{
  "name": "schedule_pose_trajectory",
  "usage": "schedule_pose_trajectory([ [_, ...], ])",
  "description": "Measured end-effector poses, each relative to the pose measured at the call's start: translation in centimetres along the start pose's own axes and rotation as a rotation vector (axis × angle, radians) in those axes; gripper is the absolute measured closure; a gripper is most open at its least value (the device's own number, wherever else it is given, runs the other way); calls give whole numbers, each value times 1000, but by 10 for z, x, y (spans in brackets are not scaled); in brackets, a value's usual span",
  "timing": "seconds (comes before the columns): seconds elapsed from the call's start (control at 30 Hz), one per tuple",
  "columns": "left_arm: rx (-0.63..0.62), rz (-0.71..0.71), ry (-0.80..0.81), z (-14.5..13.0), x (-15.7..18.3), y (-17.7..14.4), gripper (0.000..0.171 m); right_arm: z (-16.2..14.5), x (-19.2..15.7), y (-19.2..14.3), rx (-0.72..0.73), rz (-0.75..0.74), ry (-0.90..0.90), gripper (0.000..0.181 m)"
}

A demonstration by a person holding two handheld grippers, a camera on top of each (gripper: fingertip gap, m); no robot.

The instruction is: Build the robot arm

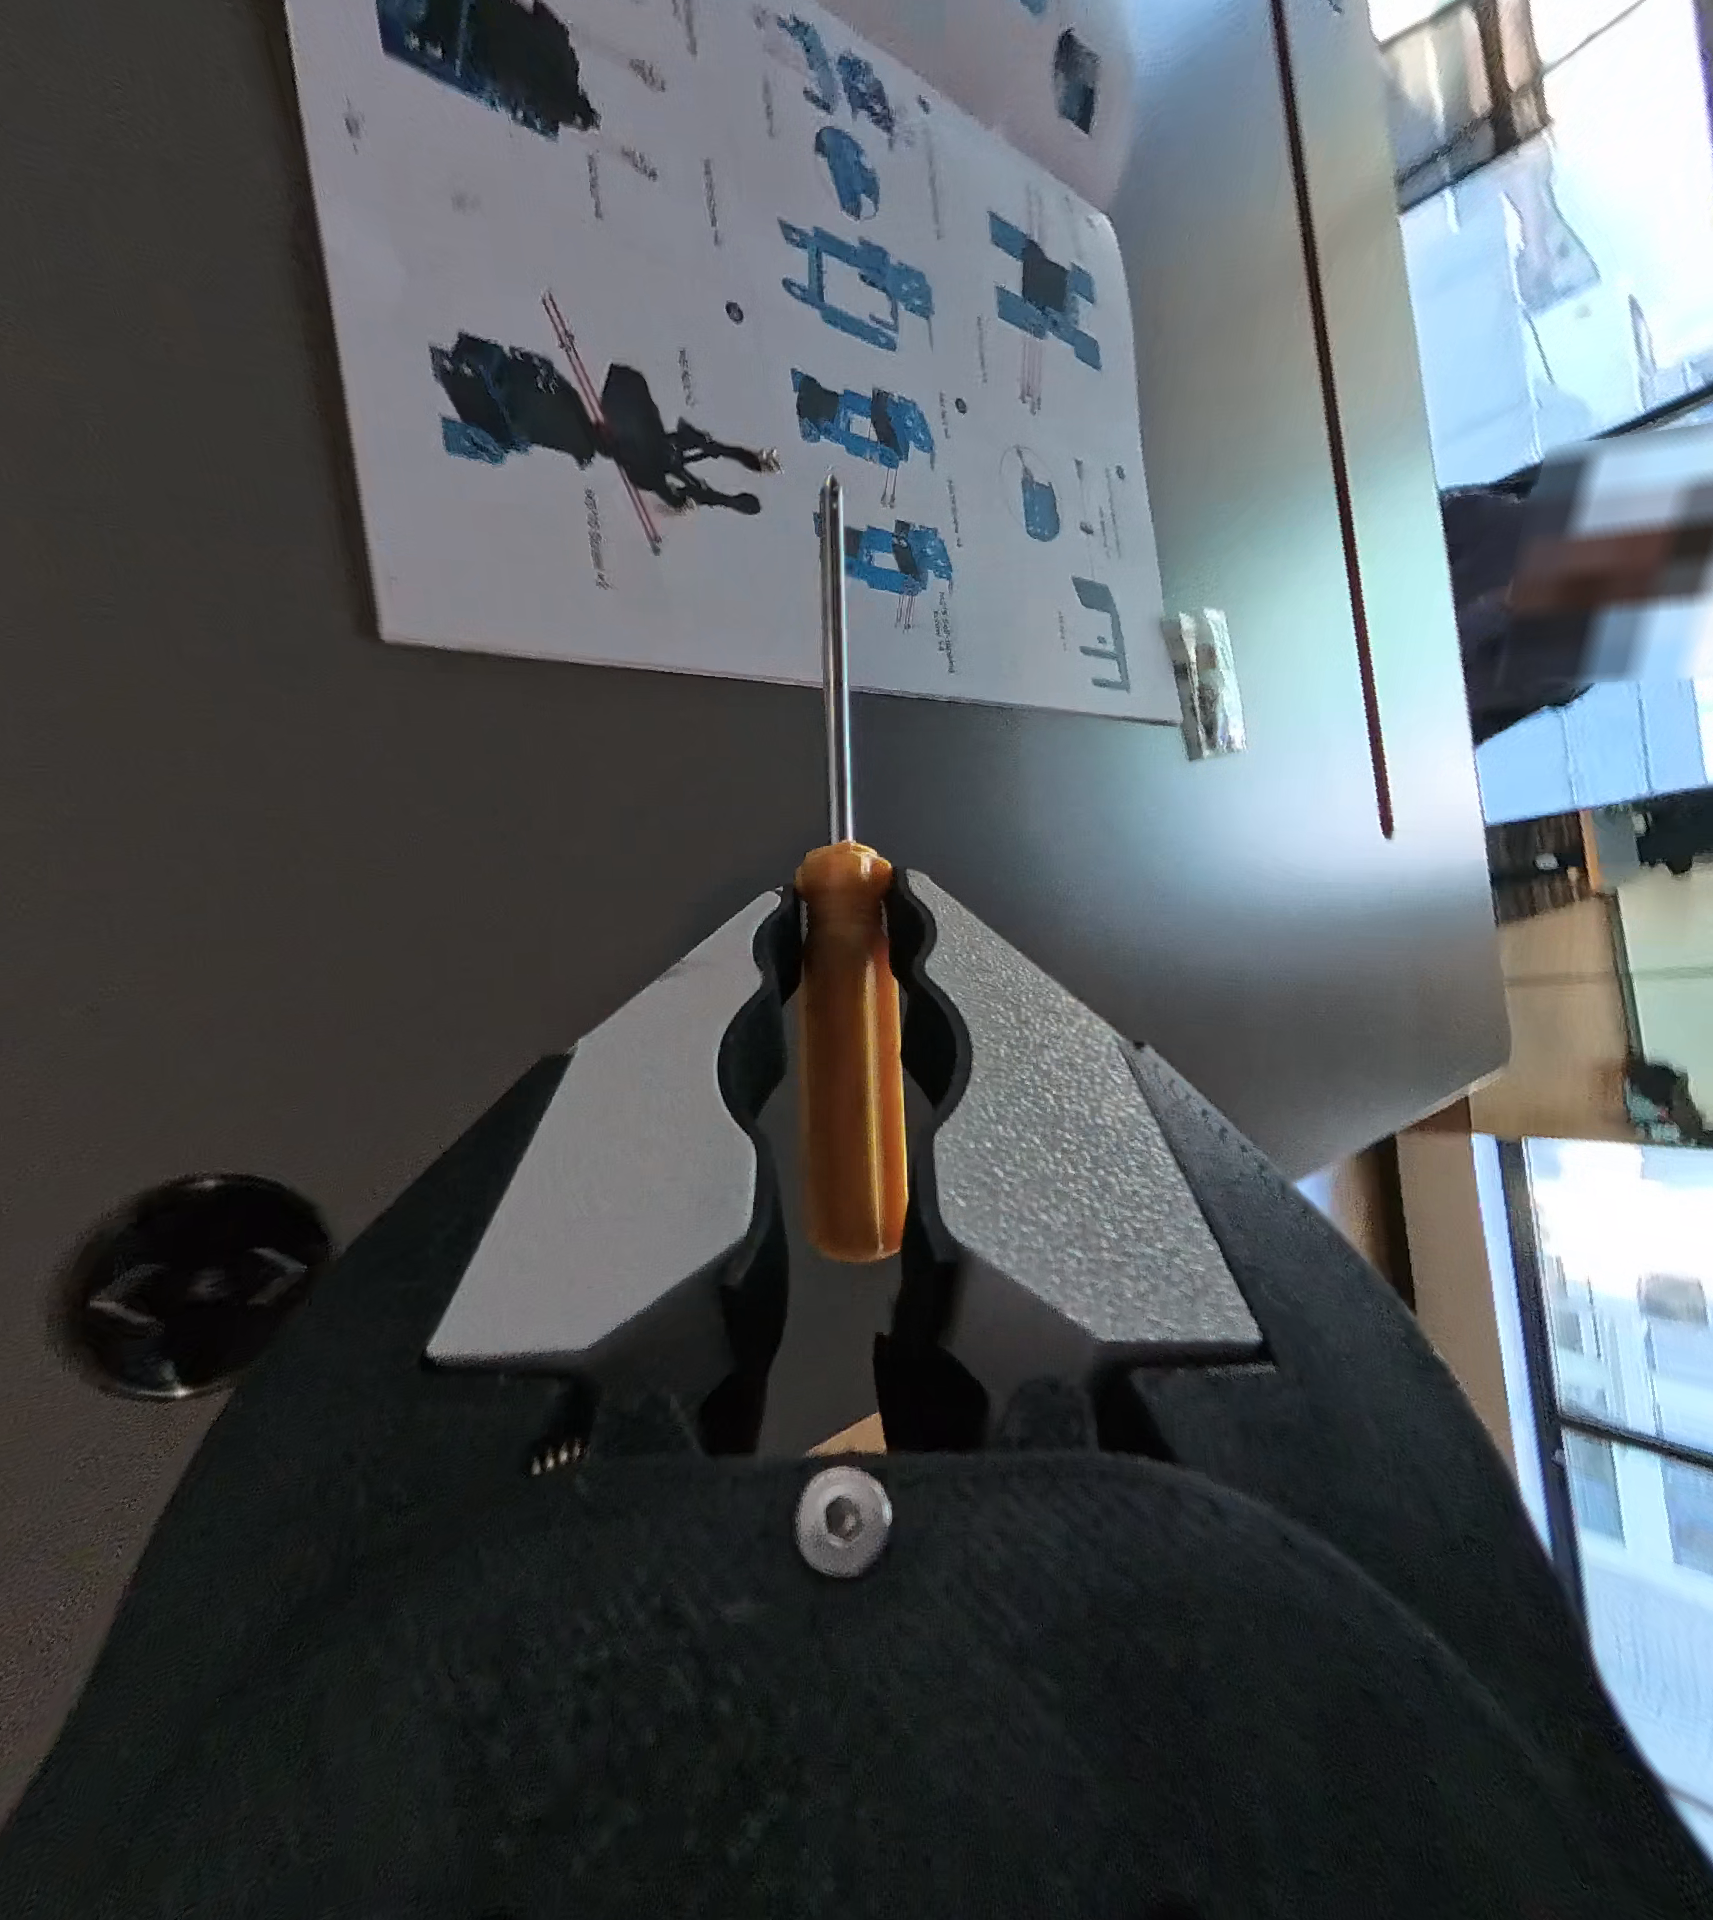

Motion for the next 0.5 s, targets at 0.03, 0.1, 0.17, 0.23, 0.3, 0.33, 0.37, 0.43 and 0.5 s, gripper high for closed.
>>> schedule_pose_trajectory([
  [0.03, 0, 39, -9, -3, 2, 4, 141, -4, 5, 6, 11, 34, -16, 166],
  [0.1, -18, 100, -44, -7, 5, 9, 141, -7, 10, 14, 29, 90, -16, 166],
  [0.17, -21, 134, -72, -8, 12, 11, 140, -6, 10, 16, 20, 103, -18, 166],
  [0.23, -17, 177, -70, -8, 17, 10, 140, -5, 7, 13, 12, 88, -61, 166],
  [0.3, -11, 210, -55, -9, 18, 10, 140, -3, 6, 14, 26, 94, -120, 166],
  [0.33, -9, 223, -47, -9, 18, 11, 140, -2, 7, 17, 26, 100, -153, 166],
  [0.37, -10, 234, -41, -10, 17, 12, 140, -1, 9, 21, 26, 108, -189, 166],
  [0.43, 3, 249, -40, -10, 17, 13, 140, 2, 13, 31, 36, 142, -254, 166],
  [0.5, 28, 253, -53, -10, 20, 15, 140, 4, 19, 40, 39, 175, -361, 166],
])
Point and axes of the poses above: each gripper's, where its closed fingertips meet, y out along the fingers, z out of its top, x = y × z across the jaws, the point moved 6 cm from there along -y, back along the fingers, and after that the axes turned 2 degrees about z, right-handed, at the moved point
